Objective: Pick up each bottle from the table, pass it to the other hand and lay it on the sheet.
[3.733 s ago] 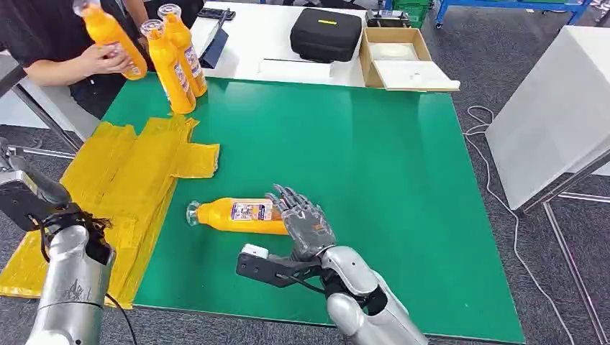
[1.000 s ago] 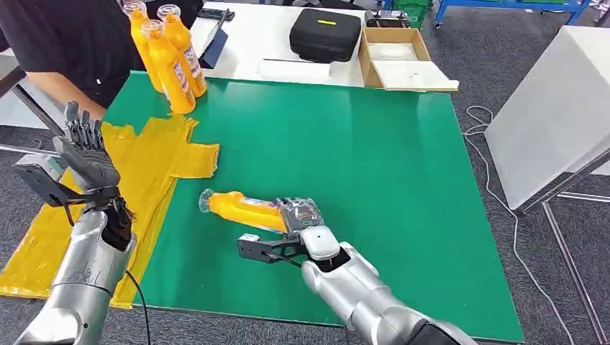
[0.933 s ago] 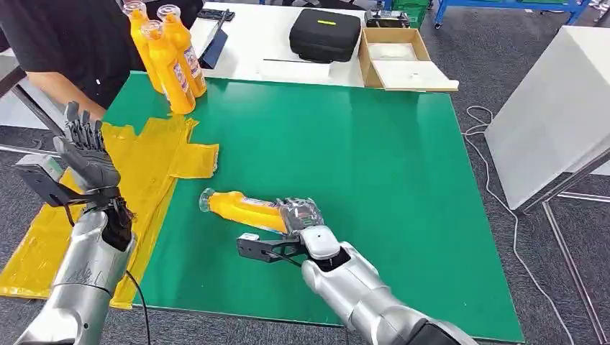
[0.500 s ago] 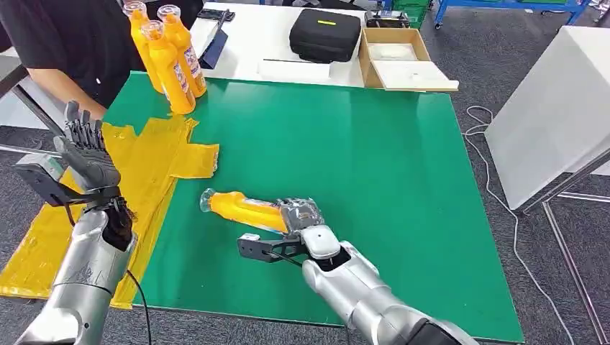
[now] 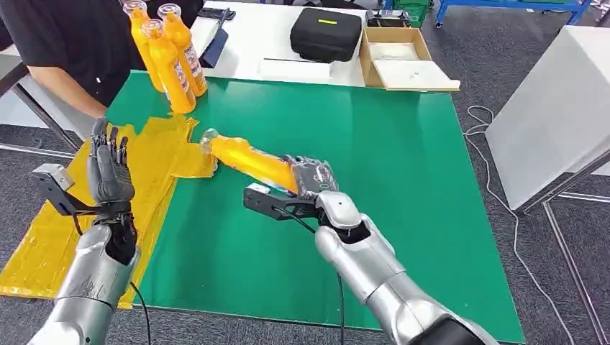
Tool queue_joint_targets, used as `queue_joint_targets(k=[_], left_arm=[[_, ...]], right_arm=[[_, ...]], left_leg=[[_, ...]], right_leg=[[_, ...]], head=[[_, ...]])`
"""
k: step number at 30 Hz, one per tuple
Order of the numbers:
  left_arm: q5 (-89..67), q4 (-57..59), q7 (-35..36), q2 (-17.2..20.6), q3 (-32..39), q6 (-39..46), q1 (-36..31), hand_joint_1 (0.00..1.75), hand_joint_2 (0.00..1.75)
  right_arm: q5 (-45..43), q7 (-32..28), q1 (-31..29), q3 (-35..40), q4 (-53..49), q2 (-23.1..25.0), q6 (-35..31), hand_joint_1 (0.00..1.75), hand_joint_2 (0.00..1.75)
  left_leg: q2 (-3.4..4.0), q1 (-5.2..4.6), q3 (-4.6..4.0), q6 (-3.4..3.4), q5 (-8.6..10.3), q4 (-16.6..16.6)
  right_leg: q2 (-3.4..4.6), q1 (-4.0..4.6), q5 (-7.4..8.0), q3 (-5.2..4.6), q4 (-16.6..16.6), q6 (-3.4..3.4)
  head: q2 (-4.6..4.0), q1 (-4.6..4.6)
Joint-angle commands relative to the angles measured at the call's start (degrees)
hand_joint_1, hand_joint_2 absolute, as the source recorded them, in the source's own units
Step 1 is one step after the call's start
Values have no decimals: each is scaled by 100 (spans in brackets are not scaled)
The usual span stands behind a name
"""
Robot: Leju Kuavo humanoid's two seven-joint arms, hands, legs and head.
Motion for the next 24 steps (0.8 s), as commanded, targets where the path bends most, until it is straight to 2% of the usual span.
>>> queue_joint_targets(k=[1,3,8,13,14,15,24], left_arm=[[219,-3,211,-113,-214,-413,99,0,175],[501,-89,340,-160,-337,-720,291,0,175],[969,-297,431,-94,-612,-837,531,0,175],[1614,-362,722,-22,-976,-1057,458,0,175],[1763,-325,810,-49,-1035,-1153,446,0,175],[1832,-295,859,-73,-1103,-1204,408,0,175],[2277,-217,889,-77,-1651,-1218,214,0,175]], right_arm=[[-117,-147,-186,-190,-631,-225,-63,175,175],[-302,-265,-341,-166,-772,-201,75,175,175],[-707,-367,-593,117,-725,-127,228,175,175],[-1205,-466,-960,536,-245,67,149,175,175],[-1280,-495,-1012,555,-185,103,171,175,175],[-1319,-508,-1054,576,-139,148,184,175,175],[-1682,-633,-1192,813,145,333,201,175,175]], left_leg=[[-8,4,21,-18,-10,3],[-3,0,24,-20,-13,4],[9,-1,8,-12,-8,3],[6,3,7,-16,-8,5],[8,4,31,-32,-25,17],[7,3,14,-20,-13,8],[-4,5,17,-20,-13,8]], right_leg=[[-12,3,-13,24,3,-10],[-9,-1,-16,25,7,-11],[2,-2,-7,5,6,-6],[-1,1,-8,7,7,-9],[-1,2,-26,28,22,-19],[0,0,-13,14,13,-12],[-12,2,-18,20,12,-12]], head=[[0,-2],[0,-2],[0,-2],[0,0],[0,-2],[0,0],[0,-2]])
